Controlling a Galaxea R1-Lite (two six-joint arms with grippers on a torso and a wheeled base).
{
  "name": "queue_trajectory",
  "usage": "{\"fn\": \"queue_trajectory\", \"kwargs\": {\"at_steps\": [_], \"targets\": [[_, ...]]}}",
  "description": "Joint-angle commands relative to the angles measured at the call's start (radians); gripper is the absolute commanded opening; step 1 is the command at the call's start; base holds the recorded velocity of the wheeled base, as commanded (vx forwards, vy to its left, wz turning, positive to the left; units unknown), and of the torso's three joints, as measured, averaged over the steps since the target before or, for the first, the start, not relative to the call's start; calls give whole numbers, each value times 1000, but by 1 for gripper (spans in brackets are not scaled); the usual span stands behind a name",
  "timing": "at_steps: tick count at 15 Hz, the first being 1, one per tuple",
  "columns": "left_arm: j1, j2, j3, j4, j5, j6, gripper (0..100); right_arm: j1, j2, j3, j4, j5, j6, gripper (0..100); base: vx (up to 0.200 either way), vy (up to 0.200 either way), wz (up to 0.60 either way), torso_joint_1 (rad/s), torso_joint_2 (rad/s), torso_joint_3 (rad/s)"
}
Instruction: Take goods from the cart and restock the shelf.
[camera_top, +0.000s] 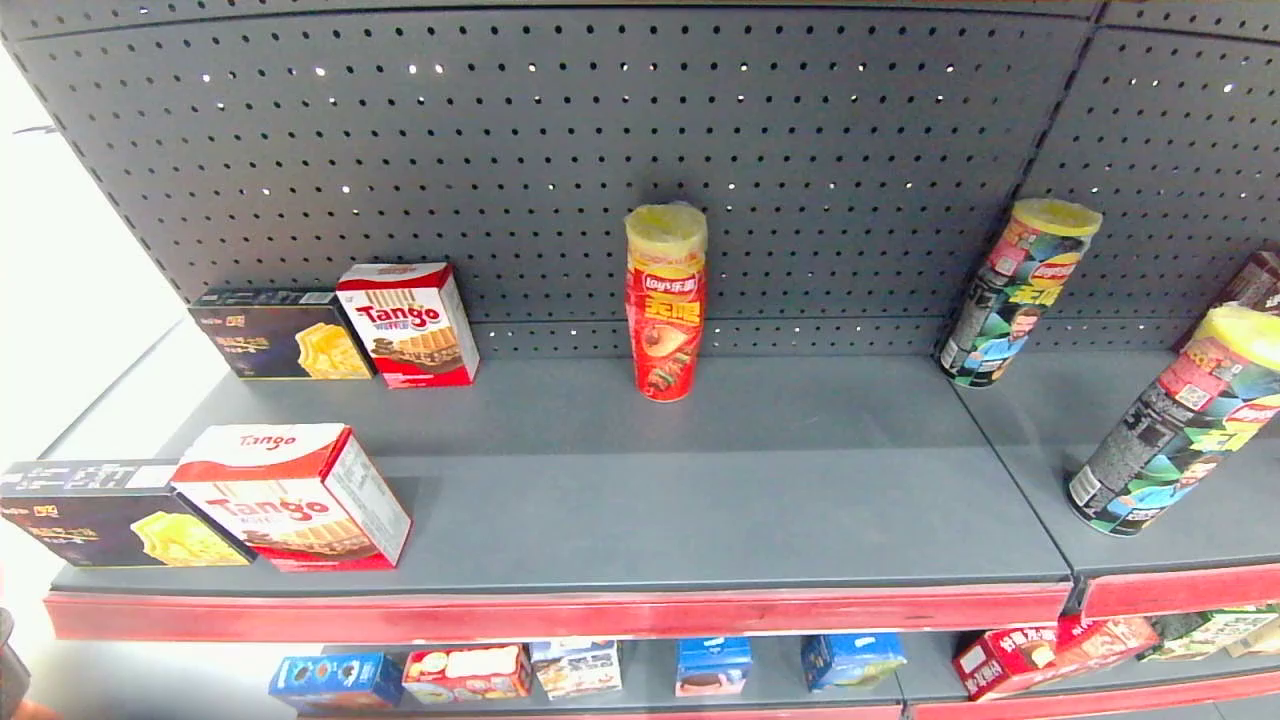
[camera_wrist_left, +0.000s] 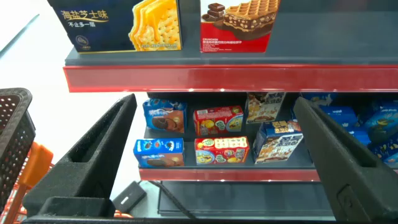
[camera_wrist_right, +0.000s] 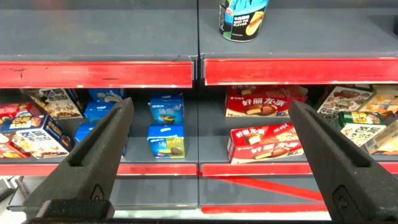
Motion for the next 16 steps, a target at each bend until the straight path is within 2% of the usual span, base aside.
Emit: {"fn": "queue_trajectory", "kwargs": {"at_steps": [1, 16], "targets": [[0, 0, 0, -1, 0, 0, 100, 0, 1, -1, 0, 1, 0, 100, 0, 0, 0, 0, 0, 0], [0, 0, -2, 1, -1, -2, 100, 0, 1, 1, 0, 1, 0, 100, 0, 0, 0, 0, 0, 0]]}}
